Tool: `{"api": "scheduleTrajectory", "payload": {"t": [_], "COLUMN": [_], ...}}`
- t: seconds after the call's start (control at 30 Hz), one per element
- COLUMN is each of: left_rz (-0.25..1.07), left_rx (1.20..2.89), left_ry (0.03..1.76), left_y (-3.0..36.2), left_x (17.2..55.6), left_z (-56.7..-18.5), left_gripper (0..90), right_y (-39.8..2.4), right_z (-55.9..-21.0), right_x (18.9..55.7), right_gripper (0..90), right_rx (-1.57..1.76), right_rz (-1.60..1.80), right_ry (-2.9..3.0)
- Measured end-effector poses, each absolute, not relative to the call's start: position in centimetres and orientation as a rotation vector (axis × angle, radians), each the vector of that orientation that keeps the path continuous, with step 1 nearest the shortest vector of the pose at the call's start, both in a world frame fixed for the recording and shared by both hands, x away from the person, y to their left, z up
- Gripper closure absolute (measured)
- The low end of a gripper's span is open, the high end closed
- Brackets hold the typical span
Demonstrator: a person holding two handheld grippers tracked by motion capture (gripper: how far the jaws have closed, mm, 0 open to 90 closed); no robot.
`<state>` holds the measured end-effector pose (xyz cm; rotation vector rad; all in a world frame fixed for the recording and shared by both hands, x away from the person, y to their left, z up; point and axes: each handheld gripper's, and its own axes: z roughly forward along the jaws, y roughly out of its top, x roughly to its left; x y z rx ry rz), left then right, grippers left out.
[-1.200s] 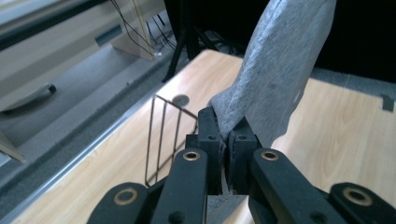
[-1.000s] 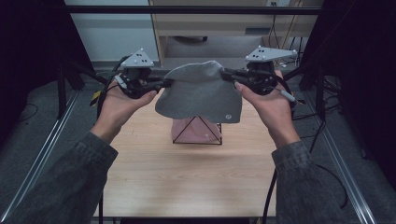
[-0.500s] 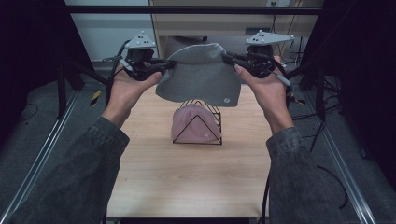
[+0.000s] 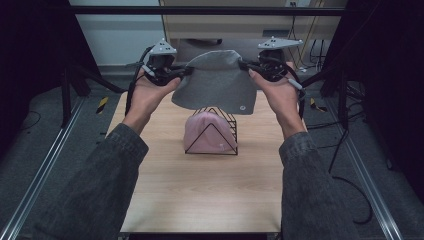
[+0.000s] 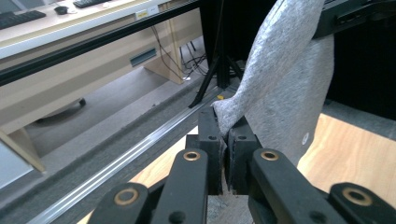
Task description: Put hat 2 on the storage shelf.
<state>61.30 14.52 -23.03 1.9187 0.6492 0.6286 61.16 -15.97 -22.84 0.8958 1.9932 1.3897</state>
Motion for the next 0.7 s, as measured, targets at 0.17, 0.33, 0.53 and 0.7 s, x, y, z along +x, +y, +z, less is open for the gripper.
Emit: {"api": "scheduleTrajectory", "payload": {"t": [0.17, 0.33, 0.53, 0.7], "left_rz": [0.640, 0.628, 0.609, 0.598], "left_rx": [1.921, 1.933, 1.939, 1.946], "left_ry": [0.644, 0.654, 0.663, 0.661], "left_y": [14.3, 14.2, 14.3, 14.4], "left_x": [62.0, 62.3, 62.3, 62.3], "left_z": [-23.5, -24.2, -24.9, -25.3], "left_gripper": [87.0, 87.0, 87.0, 87.0], "right_y": [-15.9, -15.8, -15.8, -15.7], "right_z": [-23.4, -24.3, -24.7, -24.8], "right_x": [61.7, 62.2, 62.2, 62.1], "right_gripper": [86.1, 86.1, 86.0, 86.1], "right_rx": [0.909, 0.924, 0.926, 0.924], "right_rz": [1.383, 1.362, 1.368, 1.359], "right_ry": [1.991, 2.006, 2.016, 2.024]}}
